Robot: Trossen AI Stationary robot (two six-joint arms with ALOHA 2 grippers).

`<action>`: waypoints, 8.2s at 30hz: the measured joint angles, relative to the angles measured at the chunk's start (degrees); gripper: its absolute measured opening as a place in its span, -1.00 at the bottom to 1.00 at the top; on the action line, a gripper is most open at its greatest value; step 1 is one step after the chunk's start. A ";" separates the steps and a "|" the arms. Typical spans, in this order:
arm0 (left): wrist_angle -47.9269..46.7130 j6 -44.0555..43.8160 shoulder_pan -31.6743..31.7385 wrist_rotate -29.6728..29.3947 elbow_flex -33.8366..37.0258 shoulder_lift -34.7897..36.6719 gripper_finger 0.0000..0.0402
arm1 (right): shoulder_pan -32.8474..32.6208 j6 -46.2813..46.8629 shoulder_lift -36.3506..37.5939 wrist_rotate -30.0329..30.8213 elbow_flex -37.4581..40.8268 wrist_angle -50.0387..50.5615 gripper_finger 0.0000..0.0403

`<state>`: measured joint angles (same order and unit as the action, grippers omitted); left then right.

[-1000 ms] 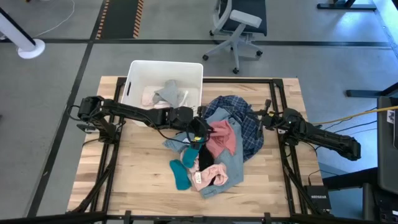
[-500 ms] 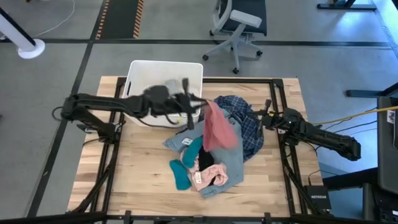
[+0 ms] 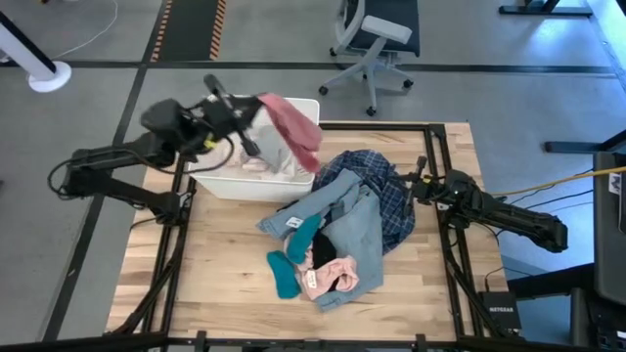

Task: Sort clothes
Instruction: Put the pink underwear into the white laundry bin, then put the light pink sock into the white laundry bin

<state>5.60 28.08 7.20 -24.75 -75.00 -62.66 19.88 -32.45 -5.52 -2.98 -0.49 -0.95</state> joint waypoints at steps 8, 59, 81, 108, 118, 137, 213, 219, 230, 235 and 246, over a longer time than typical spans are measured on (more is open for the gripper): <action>-12.15 -2.44 4.99 -8.79 0.00 5.12 -0.98 | 0.02 0.00 0.02 0.00 0.00 0.00 -0.83; -33.85 -21.37 15.45 -6.52 12.70 5.41 -0.98 | 0.00 0.00 0.01 0.00 0.00 0.01 -0.83; -38.61 -23.27 18.98 -3.92 12.70 1.11 -0.63 | 0.02 0.00 0.00 0.00 0.00 0.00 -0.83; -34.34 -23.20 -1.58 17.72 12.70 -0.30 -0.16 | 0.02 0.00 0.02 0.02 0.00 0.00 -0.83; -35.32 -24.29 -17.29 11.26 12.70 -5.32 -0.16 | 0.01 0.00 0.02 0.00 0.00 0.01 -0.83; -34.56 -41.66 -32.44 3.69 12.68 -9.83 -0.16 | 0.00 0.00 0.02 0.00 0.02 0.02 -0.83; 3.14 -33.68 -31.43 4.69 12.70 -43.09 -0.16 | 0.02 -0.02 0.02 0.02 0.00 0.00 -0.83; 2.43 -36.29 -30.73 7.18 12.68 -44.36 -0.16 | 0.00 -0.02 0.00 0.02 0.00 0.00 -0.83; 6.61 -36.66 -32.22 10.75 12.68 -47.24 -0.16 | 0.00 -0.02 0.00 0.00 0.00 0.02 -0.83; 7.48 -36.65 -32.06 10.83 12.68 -47.27 -0.33 | 0.01 -0.01 0.02 0.00 0.00 0.01 -0.83; 6.94 -33.69 -32.51 10.66 12.35 -44.34 -0.94 | 0.00 -0.02 0.02 0.00 0.00 0.00 -0.83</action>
<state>12.54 -5.60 -25.31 -14.09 -62.65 -107.01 19.88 -32.47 -5.50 -2.98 -0.49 -0.95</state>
